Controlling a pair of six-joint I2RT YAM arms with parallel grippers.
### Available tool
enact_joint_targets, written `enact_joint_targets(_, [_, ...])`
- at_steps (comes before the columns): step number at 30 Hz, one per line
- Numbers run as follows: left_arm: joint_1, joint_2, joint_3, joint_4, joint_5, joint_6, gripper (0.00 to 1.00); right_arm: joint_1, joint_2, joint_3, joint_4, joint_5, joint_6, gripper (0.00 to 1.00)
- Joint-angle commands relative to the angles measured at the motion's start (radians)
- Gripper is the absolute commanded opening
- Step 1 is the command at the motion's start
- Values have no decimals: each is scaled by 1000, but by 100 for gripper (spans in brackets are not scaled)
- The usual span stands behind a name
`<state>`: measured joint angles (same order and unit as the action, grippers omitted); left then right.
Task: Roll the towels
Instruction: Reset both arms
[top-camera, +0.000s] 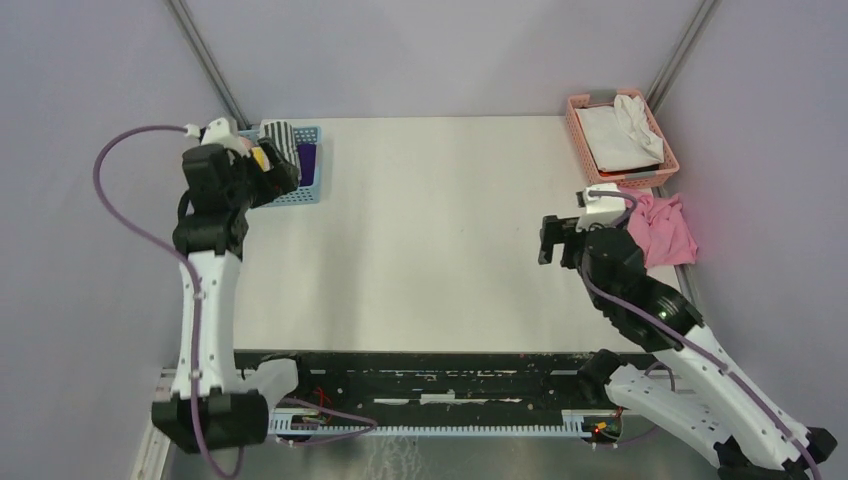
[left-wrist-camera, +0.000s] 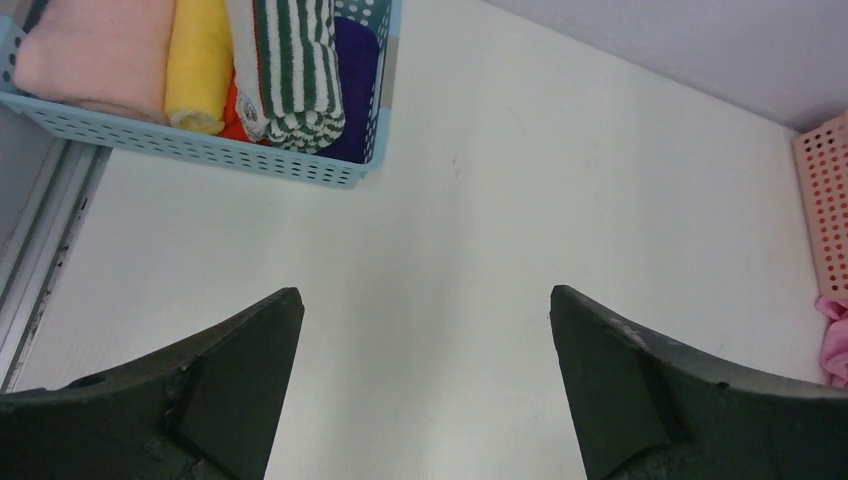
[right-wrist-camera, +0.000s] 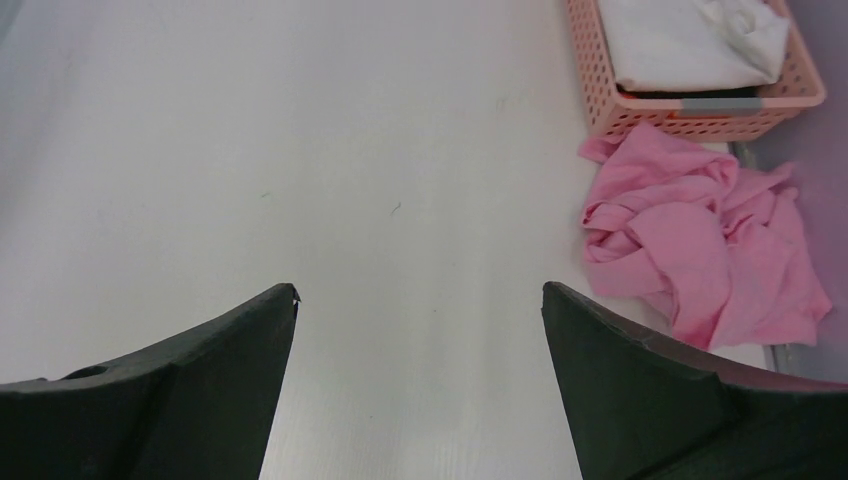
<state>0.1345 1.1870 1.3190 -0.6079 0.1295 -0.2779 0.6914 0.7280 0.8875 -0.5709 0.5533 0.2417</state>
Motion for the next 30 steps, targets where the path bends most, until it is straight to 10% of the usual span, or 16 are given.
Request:
enact_joint_targets(1, [10, -278, -181, 124, 2, -68, 99, -2, -92, 72, -71, 160, -44, 100])
enact_joint_targets(13, [-101, -558, -347, 96, -239, 17, 99, -2, -235, 26, -26, 301, -151, 100])
enact_joint_targets(30, [-125, -565, -520, 219, -254, -21, 99, -1, -207, -30, 27, 352, -189, 100])
